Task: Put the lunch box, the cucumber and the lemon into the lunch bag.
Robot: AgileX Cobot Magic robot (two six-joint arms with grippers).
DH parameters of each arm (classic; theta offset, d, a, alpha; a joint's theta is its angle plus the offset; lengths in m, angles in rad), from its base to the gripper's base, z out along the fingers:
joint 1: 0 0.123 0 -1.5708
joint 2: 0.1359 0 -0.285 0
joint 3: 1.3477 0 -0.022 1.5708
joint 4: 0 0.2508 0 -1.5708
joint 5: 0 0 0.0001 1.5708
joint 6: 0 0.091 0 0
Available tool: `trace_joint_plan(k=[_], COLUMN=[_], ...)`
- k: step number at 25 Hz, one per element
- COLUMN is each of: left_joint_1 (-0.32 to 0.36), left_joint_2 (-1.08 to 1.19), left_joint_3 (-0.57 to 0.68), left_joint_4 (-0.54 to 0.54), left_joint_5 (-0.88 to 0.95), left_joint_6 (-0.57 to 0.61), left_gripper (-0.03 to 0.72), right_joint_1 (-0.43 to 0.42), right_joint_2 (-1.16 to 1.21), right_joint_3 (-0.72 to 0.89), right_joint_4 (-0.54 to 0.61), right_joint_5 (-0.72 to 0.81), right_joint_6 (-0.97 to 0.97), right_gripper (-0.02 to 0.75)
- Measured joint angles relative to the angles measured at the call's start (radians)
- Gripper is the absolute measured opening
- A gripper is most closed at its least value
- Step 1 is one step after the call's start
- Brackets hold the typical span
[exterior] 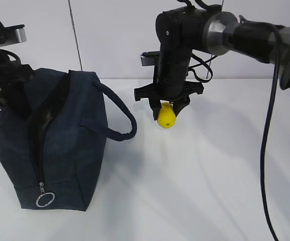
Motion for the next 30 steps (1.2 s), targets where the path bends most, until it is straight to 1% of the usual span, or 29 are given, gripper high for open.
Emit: trace_joint_plan(k=[2, 6, 9, 13, 15, 18, 21, 23, 26, 30], left_joint_1=[0.000, 0.000, 0.000, 0.000, 0.000, 0.000, 0.000, 0.000, 0.000, 0.026], left_joint_2=[0.000, 0.000, 0.000, 0.000, 0.000, -0.001, -0.002, -0.002, -0.002, -0.002], left_joint_3=[0.000, 0.000, 0.000, -0.004, -0.025, -0.061, -0.084, -0.102, -0.127, -0.138], left_joint_4=[0.000, 0.002, 0.002, 0.002, 0.002, 0.002, 0.002, 0.002, 0.009, 0.021], left_joint_5=[0.000, 0.000, 0.000, 0.000, 0.000, 0.000, 0.002, 0.002, 0.004, 0.005], left_joint_6=[0.000, 0.000, 0.000, 0.000, -0.001, -0.006, -0.015, -0.021, -0.025, -0.036], left_gripper=[0.087, 0.229, 0.288, 0.305, 0.315, 0.349, 0.381, 0.386, 0.391, 0.392], right_joint_1=[0.000, 0.000, 0.000, 0.000, 0.000, 0.000, 0.000, 0.000, 0.015, 0.056], right_joint_2=[-0.008, -0.039, -0.081, -0.143, -0.178, -0.229, -0.270, -0.284, -0.293, -0.293], right_joint_3=[-0.003, -0.003, -0.003, -0.003, -0.003, -0.003, -0.003, -0.003, -0.003, -0.003], right_joint_4=[0.027, 0.078, 0.118, 0.171, 0.216, 0.287, 0.384, 0.462, 0.544, 0.565], right_joint_5=[0.007, 0.009, 0.009, 0.015, 0.018, 0.020, 0.025, 0.025, 0.026, 0.027], right_joint_6=[-0.002, -0.027, -0.040, -0.060, -0.074, -0.093, -0.119, -0.142, -0.167, -0.176], right_gripper=[0.355, 0.354, 0.354, 0.354, 0.354, 0.354, 0.354, 0.354, 0.354, 0.354])
